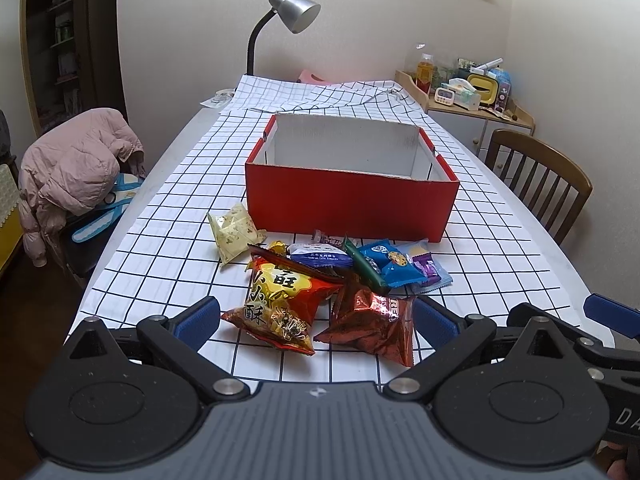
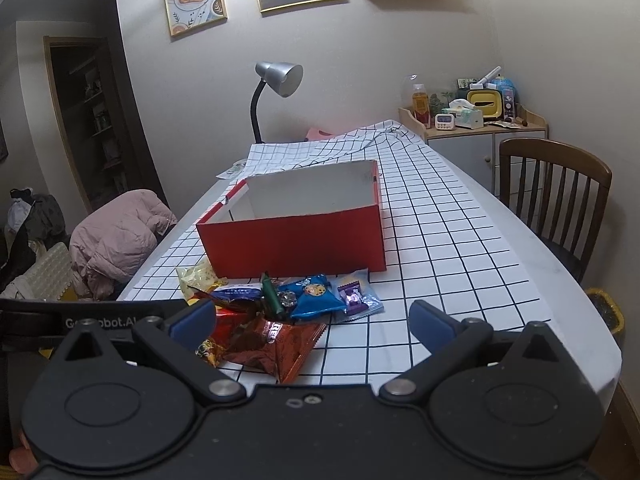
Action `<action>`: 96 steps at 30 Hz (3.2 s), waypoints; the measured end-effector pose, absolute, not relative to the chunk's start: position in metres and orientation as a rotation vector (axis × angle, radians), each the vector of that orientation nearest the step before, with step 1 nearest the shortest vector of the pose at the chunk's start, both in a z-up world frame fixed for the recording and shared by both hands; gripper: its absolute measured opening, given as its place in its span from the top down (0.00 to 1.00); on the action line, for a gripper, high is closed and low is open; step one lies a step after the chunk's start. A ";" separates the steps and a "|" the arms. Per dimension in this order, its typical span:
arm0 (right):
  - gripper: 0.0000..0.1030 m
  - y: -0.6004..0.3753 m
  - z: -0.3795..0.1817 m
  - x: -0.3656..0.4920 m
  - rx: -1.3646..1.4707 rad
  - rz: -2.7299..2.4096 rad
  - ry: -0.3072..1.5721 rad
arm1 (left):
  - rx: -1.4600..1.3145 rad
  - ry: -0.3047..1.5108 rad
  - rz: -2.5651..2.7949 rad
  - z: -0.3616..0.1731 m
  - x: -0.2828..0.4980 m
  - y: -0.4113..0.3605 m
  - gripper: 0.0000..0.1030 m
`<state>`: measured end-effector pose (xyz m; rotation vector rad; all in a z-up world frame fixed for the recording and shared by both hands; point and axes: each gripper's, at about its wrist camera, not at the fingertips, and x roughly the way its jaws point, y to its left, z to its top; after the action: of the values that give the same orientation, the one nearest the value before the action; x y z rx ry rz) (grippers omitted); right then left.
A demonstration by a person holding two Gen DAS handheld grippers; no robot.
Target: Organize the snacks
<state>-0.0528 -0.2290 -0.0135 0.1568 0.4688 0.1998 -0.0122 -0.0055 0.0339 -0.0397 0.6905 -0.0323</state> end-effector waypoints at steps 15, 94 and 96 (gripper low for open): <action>0.00 -0.225 -0.010 -0.052 0.136 0.203 0.439 | -0.045 0.689 -0.040 0.033 -0.011 -0.004 0.00; 0.58 -0.181 -0.079 0.007 -0.050 0.411 0.597 | -0.102 0.831 -0.092 -0.034 0.050 0.036 0.37; 0.58 -0.183 -0.071 0.003 -0.058 0.406 0.574 | -0.095 0.819 -0.089 -0.026 0.045 0.035 0.37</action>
<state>0.0025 -0.1826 -0.0714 -0.0582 0.5743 0.4060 0.0453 0.0345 -0.0257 -0.0951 0.8188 -0.0891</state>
